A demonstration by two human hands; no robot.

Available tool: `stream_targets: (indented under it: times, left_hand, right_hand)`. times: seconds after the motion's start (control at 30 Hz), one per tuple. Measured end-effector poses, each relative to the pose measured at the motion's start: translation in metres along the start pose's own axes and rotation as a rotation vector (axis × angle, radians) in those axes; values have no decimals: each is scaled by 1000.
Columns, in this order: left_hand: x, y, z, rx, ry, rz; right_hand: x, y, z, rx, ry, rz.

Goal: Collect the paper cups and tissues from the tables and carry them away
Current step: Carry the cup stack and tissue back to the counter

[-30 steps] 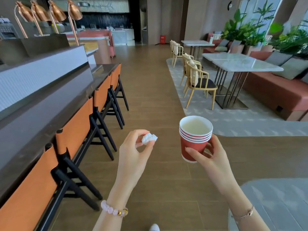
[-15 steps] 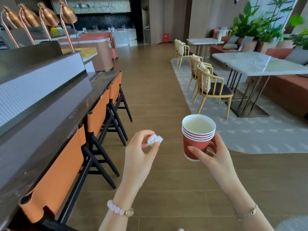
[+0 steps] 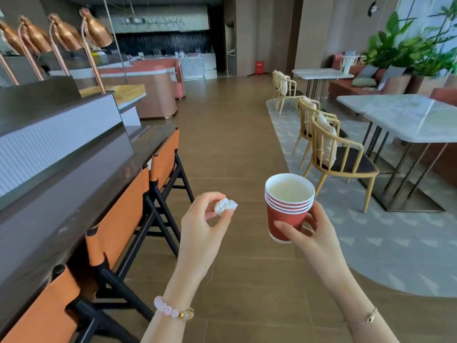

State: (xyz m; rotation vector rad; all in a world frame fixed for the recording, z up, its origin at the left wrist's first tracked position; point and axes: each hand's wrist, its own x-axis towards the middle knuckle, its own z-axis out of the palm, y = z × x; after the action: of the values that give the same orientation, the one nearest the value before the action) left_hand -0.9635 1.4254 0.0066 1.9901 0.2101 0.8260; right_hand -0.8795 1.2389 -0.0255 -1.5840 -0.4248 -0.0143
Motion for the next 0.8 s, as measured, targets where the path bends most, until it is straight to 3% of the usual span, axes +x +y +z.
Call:
stream_targets:
  times: [0.43,0.8]
  left_hand:
    - [219,-109,89,-28,-2,-29]
    - [483,-211,151,-76,-33,-2]
  right_hand:
    - [247,77,28,-41,8,6]
    - [514,127,93,-59,35,-8]
